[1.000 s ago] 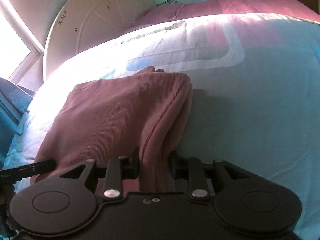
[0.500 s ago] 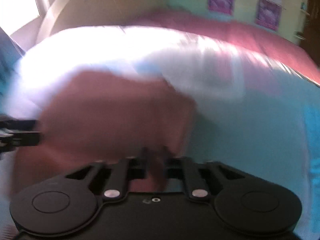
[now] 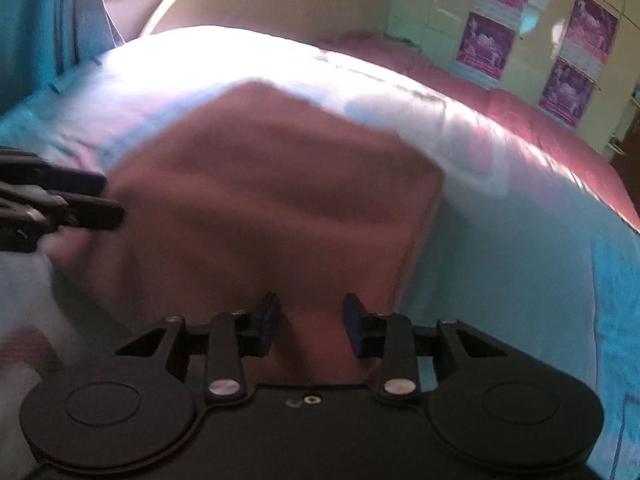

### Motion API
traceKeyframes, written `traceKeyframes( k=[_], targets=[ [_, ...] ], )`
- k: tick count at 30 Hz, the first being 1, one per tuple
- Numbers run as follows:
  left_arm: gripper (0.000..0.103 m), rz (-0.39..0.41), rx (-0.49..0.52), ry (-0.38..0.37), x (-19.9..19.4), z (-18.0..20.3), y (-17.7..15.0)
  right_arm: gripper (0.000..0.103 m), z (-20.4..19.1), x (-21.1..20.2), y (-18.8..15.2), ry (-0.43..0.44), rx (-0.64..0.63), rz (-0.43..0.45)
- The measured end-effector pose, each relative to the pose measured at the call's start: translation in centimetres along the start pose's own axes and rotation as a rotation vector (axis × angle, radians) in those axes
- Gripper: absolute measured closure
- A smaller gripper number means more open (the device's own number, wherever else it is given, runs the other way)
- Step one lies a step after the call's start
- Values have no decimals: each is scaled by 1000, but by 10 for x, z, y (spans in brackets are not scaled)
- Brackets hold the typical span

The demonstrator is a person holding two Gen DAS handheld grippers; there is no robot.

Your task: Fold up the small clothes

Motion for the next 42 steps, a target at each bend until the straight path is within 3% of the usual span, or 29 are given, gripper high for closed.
traceKeyframes(
  k=[7,9,12,22,26,28,29,30,31,33,39,42],
  targets=[
    [54,-38,13,56,-18,12,-25,70,0,-22,-7,-1,43,26],
    [54,-50,21,72,-17,16,-28,70,1,-8,-19,-3,30,-19],
    [54,-50,41,100,-18,22,-31,70,0,-4,-22,-4,42,-8],
    [54,-54,48,140,-13,30,-29,69,-1,-4,-25,0,63,4],
    [54,-41,2,142,-32,33,-23,66,5,-15,-24,11,85,7],
    [45,20,3,158,-58,40,-25,61,8,-41,-26,21,130,56],
    [17,50,-1,169,-70,44,-27,55,10,-55,-28,15,139,77],
    [2,98,-5,188,-87,50,-31,45,10,-70,-31,7,144,99],
    [1,146,-2,200,-103,57,-35,38,11,-89,-36,6,153,139],
    [1,171,3,202,-125,68,-43,3,14,-120,-46,7,177,194],
    [0,185,-62,211,-188,94,-63,1,18,-187,-80,-24,236,231],
    [0,194,-43,207,-216,110,-73,1,14,-216,-98,-63,242,239]
  ],
)
Point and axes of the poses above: each gripper's, at about its wrist camera, not at the fingertips, and x roughly the way its jaws point, z to its right, y to its top, the point moved 1 cm from there along x, roughly the way its jaws point, and after that the axes turned 1 degree about y, right-handed, at the moved point
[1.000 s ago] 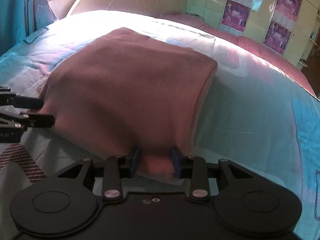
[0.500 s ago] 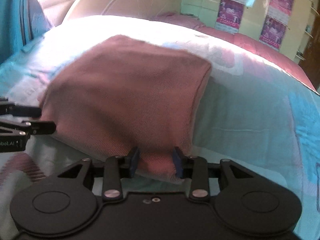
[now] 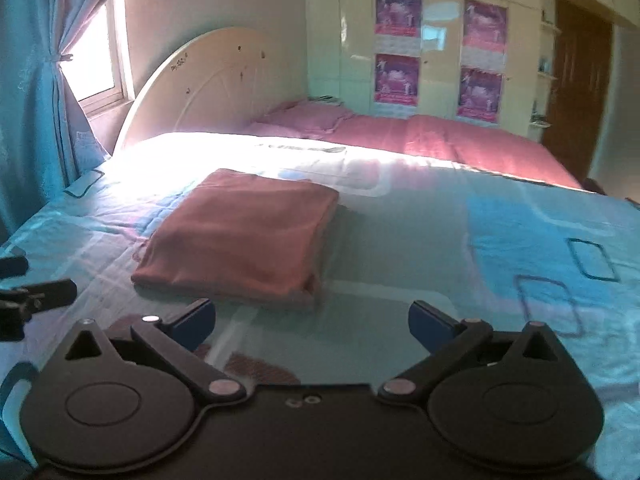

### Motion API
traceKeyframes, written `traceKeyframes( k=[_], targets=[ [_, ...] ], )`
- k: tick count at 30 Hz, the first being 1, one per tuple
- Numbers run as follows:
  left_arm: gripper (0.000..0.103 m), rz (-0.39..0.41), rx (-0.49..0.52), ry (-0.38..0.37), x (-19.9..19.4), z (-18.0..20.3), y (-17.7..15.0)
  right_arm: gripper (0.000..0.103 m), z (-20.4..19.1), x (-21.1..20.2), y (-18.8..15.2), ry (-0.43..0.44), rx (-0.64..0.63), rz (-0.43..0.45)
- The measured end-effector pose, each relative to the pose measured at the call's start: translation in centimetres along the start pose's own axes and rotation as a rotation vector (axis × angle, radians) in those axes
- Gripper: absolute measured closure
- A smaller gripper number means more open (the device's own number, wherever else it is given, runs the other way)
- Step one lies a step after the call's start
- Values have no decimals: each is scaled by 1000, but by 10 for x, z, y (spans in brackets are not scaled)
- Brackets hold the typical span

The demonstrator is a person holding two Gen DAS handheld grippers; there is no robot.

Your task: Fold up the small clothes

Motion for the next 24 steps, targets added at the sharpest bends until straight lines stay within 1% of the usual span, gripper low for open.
traceKeyframes(
  k=[4,6,8,11,16,24],
  targets=[
    [0,15,2,-16,-38,8,-7,1,-4,-39,-15,8,10,27],
    [0,29,4,-18,-53,12,-7,1,-8,-54,-22,-4,2,28],
    [0,50,8,-21,-65,17,-9,1,-11,-69,-27,3,-15,42],
    [0,76,8,-26,-83,24,-10,1,-14,-87,-32,-33,-45,64],
    [0,99,2,-24,-109,33,-14,1,-9,-103,-31,-60,-20,89],
    [0,105,13,-47,-121,42,-18,1,-13,-111,-33,-76,-19,113]
  ],
)
Point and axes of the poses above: each gripper's, at about its wrist camera, not at the fingertips, and x roughly the way its jaws point, z to its right, y to its top, the point moved 1 cm from there along x, roughly the way its jaws point, and after that the axes turned 1 degree about y, right-handed, at the moved point
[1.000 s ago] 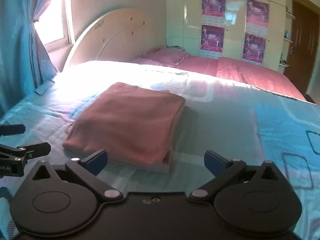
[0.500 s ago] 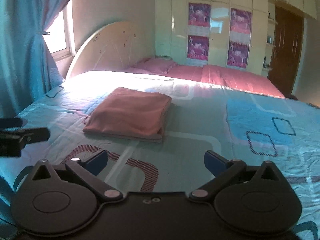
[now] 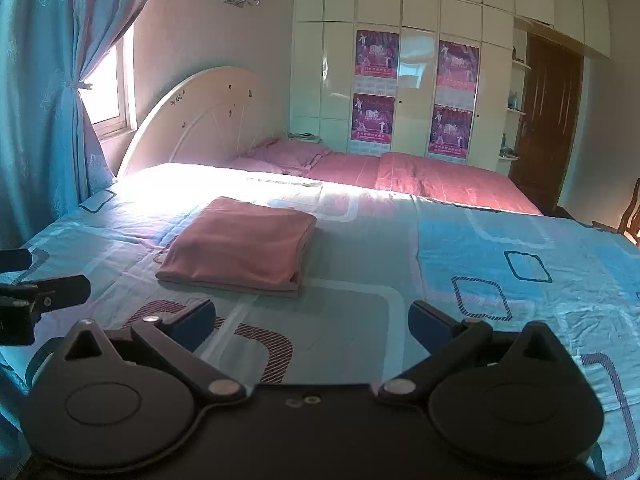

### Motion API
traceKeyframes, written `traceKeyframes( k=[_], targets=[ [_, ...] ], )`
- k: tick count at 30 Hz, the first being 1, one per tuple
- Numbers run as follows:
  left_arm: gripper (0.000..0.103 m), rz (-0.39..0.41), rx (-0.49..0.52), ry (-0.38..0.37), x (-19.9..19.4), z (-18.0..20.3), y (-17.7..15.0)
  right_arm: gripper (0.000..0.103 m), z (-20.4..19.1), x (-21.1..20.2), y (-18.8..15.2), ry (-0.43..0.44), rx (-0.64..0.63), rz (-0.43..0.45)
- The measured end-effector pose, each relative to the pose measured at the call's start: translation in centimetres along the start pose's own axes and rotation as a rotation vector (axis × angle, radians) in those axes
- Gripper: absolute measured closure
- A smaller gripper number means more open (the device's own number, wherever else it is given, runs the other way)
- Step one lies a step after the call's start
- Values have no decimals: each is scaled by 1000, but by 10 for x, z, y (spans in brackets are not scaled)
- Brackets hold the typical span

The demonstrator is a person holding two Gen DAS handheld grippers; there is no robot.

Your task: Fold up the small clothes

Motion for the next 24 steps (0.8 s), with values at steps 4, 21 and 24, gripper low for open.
traceKeyframes(
  k=[4,21,24],
  targets=[
    [0,7,-1,-1,-3,0,1,1,-1,0,0,0,-2,0],
    [0,15,-3,7,-6,0,3,1,-4,0,-1,-1,-7,4],
    [0,18,-5,10,-7,1,4,1,-3,1,-1,-1,-7,5]
  ],
)
Point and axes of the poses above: each gripper's, at about its wrist camera, not at the fingertips, and x roughly the way its jaws point, z to its right, y to its top, the point moved 1 cm from there along x, roughly the way its jaws point, and after that the axes turned 1 degree about y, right-handed, at the moved point
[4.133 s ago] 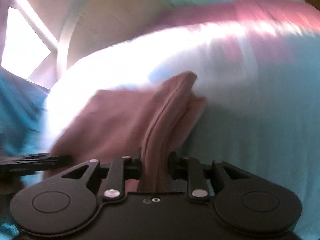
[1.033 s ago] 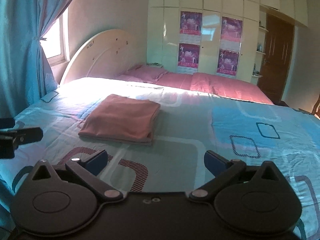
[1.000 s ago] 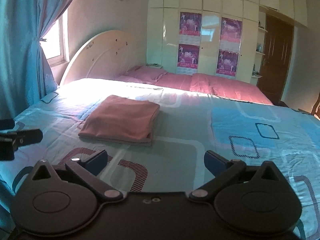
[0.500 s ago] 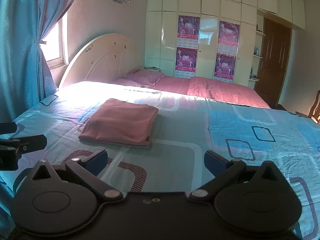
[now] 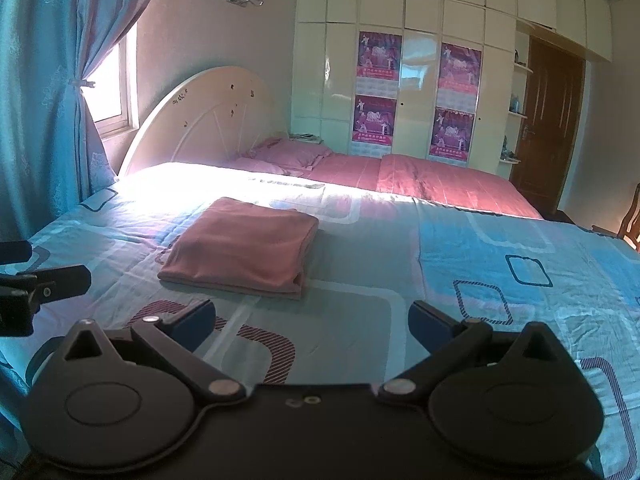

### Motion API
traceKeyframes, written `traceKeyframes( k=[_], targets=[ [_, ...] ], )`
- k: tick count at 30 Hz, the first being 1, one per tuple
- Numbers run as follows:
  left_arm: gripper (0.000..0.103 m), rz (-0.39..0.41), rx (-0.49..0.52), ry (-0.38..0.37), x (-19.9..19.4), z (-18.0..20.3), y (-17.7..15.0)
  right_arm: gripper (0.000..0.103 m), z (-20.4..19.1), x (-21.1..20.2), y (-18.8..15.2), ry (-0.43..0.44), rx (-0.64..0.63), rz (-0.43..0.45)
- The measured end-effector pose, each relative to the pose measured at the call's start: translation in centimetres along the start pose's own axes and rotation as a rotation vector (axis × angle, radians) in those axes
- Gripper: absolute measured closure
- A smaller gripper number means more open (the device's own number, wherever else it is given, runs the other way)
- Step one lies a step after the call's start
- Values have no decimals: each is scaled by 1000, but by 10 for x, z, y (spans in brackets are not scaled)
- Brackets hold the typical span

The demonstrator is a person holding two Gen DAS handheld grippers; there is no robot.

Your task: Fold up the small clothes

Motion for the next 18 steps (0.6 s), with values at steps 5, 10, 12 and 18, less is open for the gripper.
traceKeyframes(
  k=[5,10,12,18],
  targets=[
    [0,1,-2,0,-1,1,0,1,2,0,0,-6,8,5],
    [0,-1,1,-1,0,2,1,1,5,0,0,-8,8,4],
    [0,1,2,0,0,3,2,1,6,0,0,-8,8,6],
    [0,4,5,-1,1,5,3,1,7,-2,0,-10,5,6]
  ],
)
Point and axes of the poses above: each gripper's, at about its wrist camera, not at the fingertips, and x roughly the way its jaws point, z to its right, y to its top, the point moved 1 cm from there along x, roughly the way its jaws point, and after that the axes turned 1 degree about y, right-handed, at the moved point
